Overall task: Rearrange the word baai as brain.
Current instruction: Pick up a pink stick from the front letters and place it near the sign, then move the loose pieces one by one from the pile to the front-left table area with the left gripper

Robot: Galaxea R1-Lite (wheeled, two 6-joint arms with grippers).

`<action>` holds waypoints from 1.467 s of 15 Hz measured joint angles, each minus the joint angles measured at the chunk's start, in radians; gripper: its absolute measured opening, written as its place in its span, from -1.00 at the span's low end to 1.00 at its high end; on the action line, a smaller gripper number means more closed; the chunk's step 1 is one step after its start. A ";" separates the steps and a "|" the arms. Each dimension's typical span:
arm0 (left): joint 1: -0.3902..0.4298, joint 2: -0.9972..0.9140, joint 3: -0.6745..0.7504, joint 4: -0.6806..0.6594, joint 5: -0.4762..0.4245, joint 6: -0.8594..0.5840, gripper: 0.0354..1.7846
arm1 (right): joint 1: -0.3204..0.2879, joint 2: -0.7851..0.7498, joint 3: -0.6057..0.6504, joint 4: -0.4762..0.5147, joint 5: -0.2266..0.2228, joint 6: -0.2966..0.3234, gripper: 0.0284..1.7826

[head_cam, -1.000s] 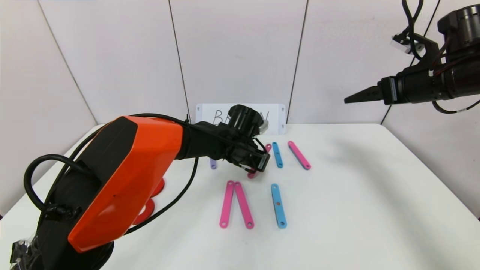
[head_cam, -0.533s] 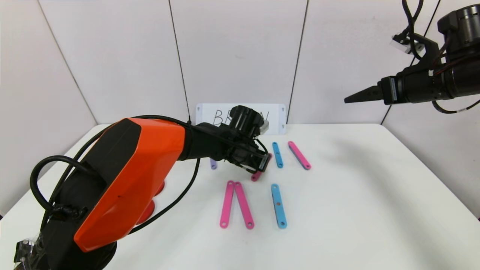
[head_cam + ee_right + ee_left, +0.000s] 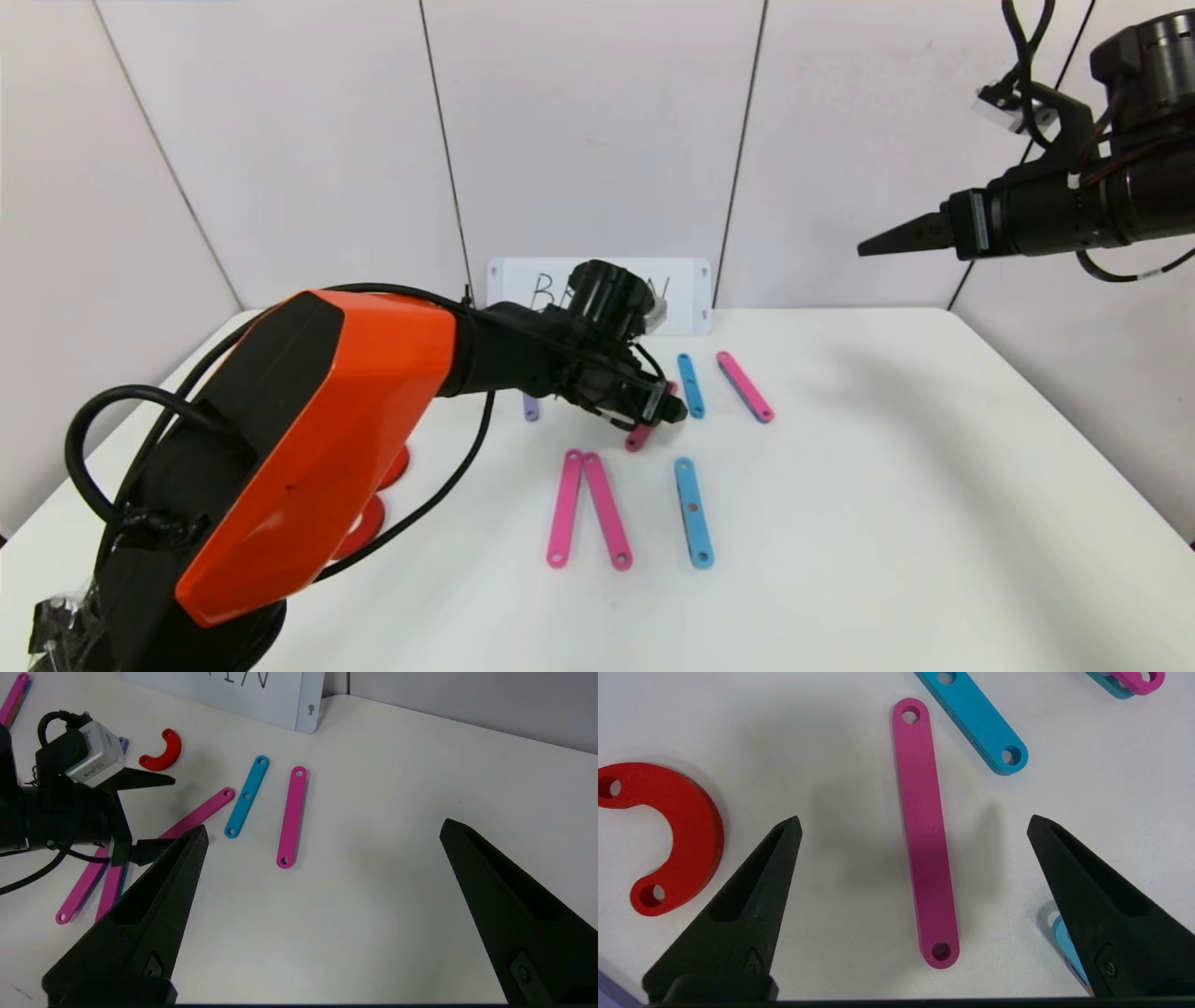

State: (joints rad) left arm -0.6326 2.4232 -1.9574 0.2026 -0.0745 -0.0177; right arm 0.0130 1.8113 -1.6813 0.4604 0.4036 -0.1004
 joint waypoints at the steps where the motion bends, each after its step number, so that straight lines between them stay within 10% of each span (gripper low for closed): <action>1: 0.013 -0.009 0.008 0.000 -0.001 0.001 0.94 | 0.000 0.000 0.000 0.000 0.000 0.000 0.95; 22: 0.457 -0.521 0.239 0.399 0.060 -0.001 0.95 | 0.024 0.007 0.004 -0.002 -0.001 0.002 0.95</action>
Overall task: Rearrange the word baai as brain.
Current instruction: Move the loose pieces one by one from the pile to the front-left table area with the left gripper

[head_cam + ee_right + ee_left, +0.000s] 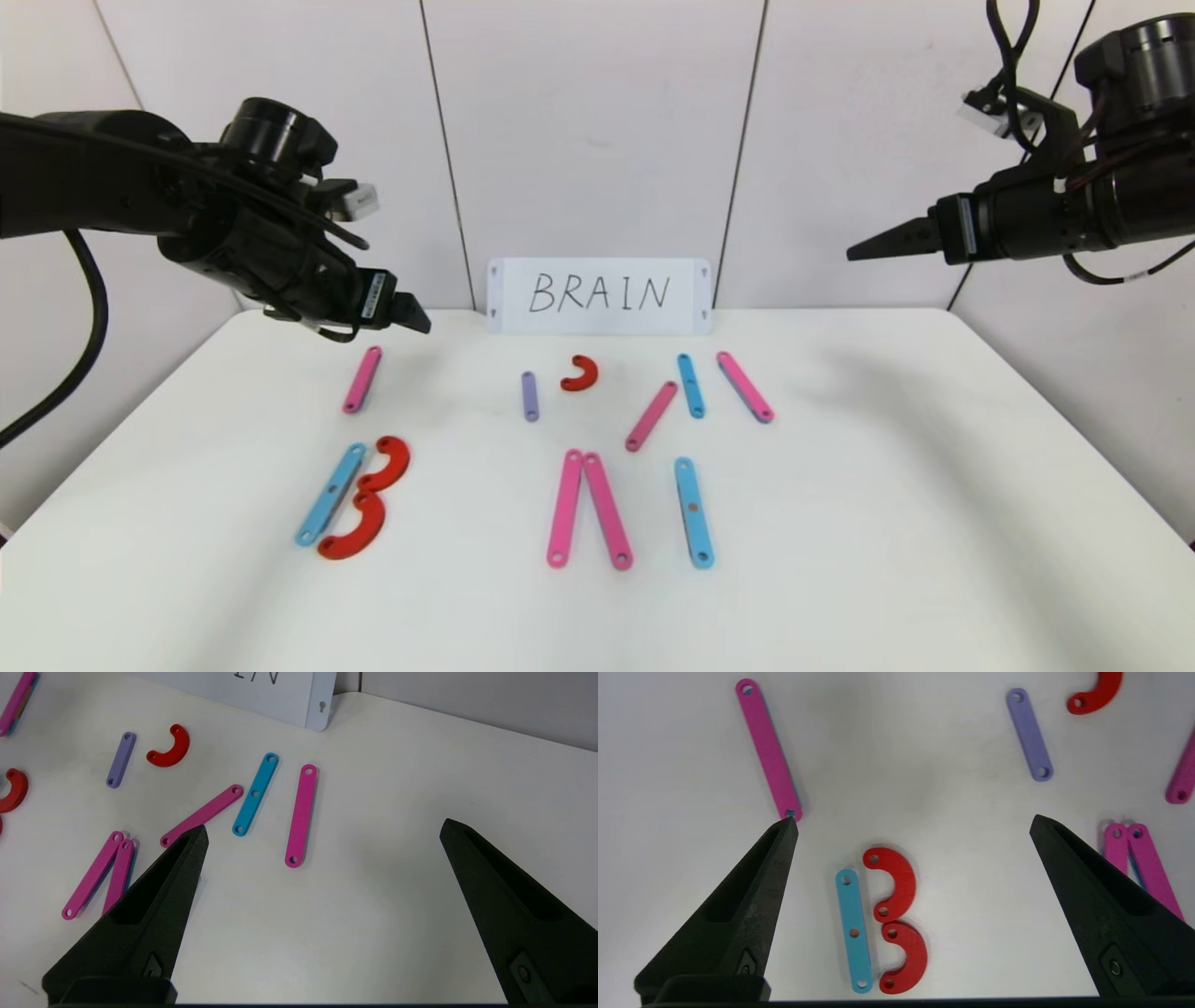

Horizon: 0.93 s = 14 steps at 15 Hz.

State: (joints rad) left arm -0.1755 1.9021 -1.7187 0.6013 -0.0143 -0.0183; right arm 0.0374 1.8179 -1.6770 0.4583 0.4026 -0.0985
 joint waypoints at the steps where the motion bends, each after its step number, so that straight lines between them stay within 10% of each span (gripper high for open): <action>1: 0.023 0.011 0.001 -0.008 0.010 -0.003 0.95 | 0.000 0.002 -0.001 -0.001 0.000 0.000 0.95; 14: 0.217 0.305 -0.134 -0.066 0.011 -0.004 0.95 | 0.013 0.022 0.005 -0.001 -0.007 -0.003 0.95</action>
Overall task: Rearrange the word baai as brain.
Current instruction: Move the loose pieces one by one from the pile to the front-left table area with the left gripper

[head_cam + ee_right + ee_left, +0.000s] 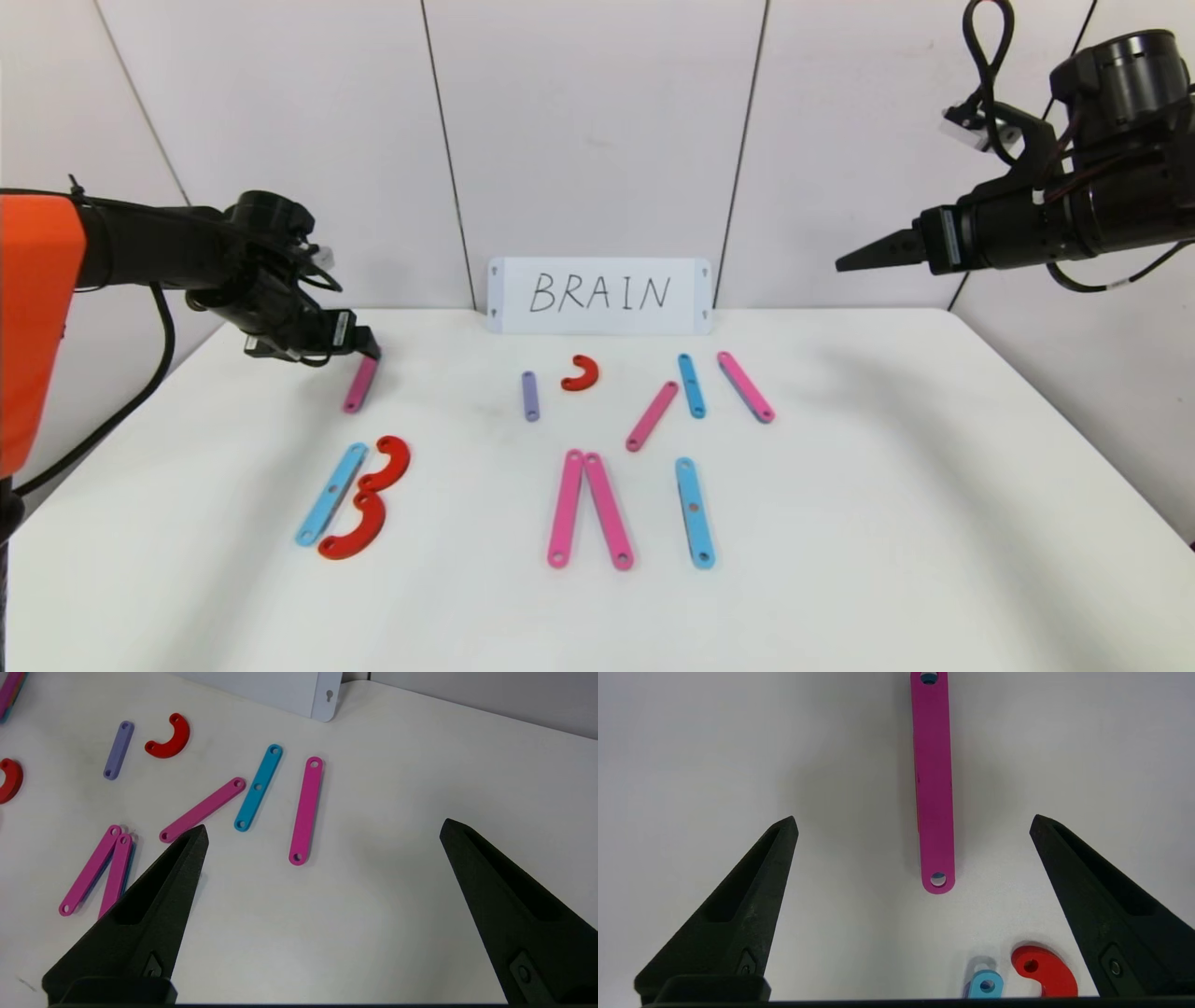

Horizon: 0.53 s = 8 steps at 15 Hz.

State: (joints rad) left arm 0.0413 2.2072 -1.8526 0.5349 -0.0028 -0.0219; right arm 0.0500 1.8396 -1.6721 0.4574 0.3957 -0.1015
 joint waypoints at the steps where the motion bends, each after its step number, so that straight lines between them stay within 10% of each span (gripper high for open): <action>1: 0.001 0.024 -0.009 0.002 0.000 -0.002 0.95 | 0.000 0.000 0.000 0.000 0.000 0.000 0.95; 8: -0.005 0.100 -0.027 -0.006 0.000 -0.026 0.95 | 0.001 0.000 0.002 0.001 0.000 0.000 0.95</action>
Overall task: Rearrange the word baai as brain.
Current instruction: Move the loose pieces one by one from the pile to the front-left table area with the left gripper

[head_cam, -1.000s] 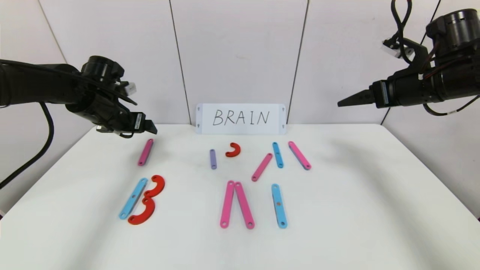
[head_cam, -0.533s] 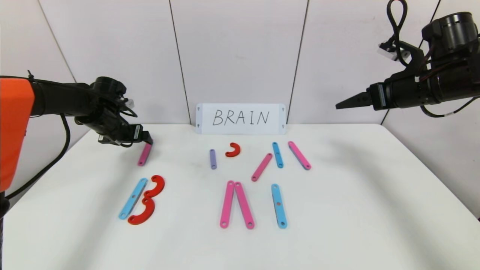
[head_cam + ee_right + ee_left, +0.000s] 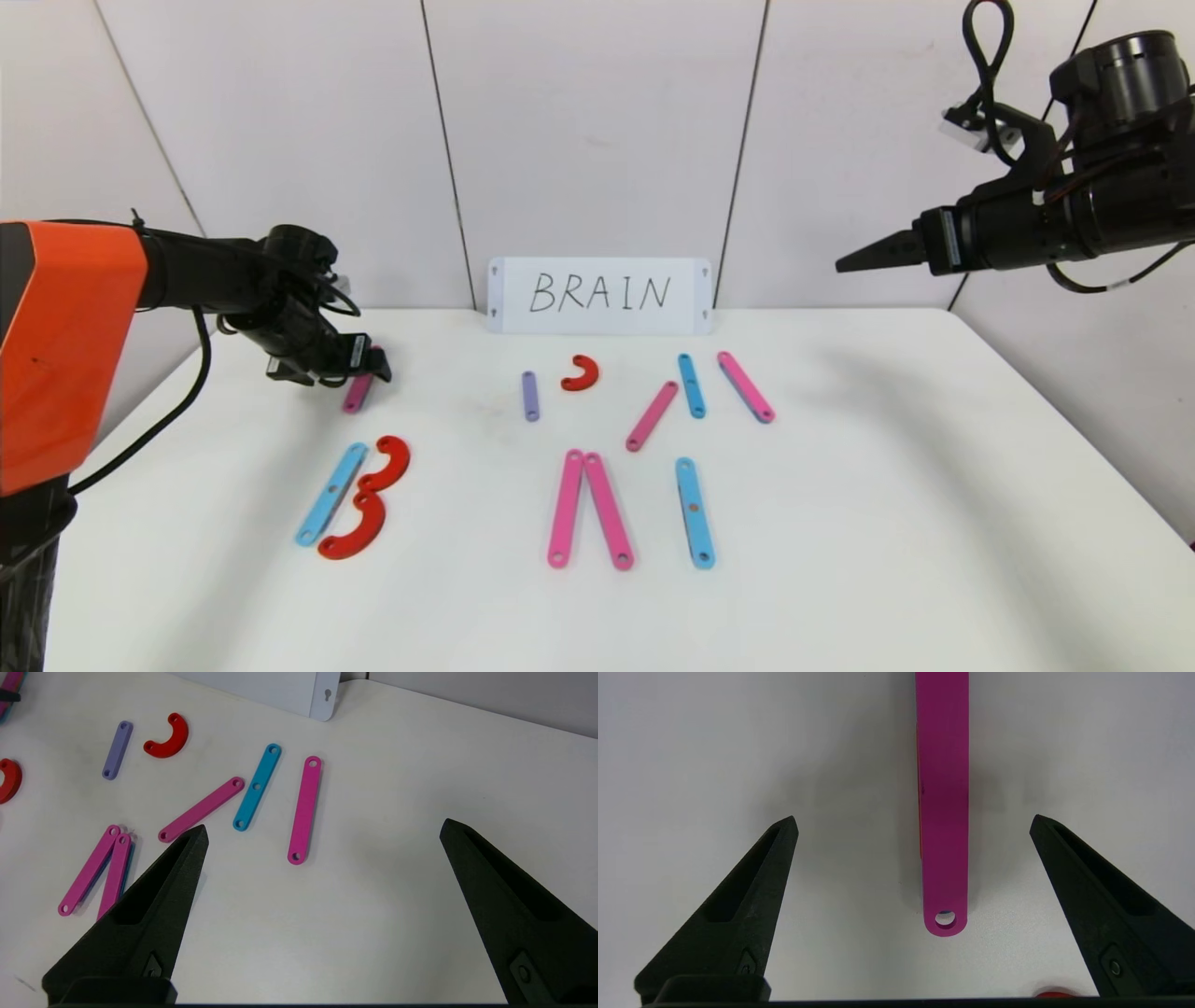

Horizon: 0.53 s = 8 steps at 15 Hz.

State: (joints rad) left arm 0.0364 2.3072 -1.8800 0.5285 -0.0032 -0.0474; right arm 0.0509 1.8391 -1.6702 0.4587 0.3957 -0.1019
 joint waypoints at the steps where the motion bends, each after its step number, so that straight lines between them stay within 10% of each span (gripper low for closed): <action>1: -0.004 0.006 -0.008 -0.003 0.000 -0.010 0.94 | 0.002 0.000 0.001 0.000 0.000 0.000 0.95; 8: -0.015 0.034 -0.028 -0.006 0.001 -0.019 0.07 | 0.008 -0.002 0.009 -0.001 0.000 -0.003 0.95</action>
State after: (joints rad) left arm 0.0211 2.3413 -1.9079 0.5228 -0.0019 -0.0662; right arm 0.0585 1.8368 -1.6617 0.4579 0.3957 -0.1049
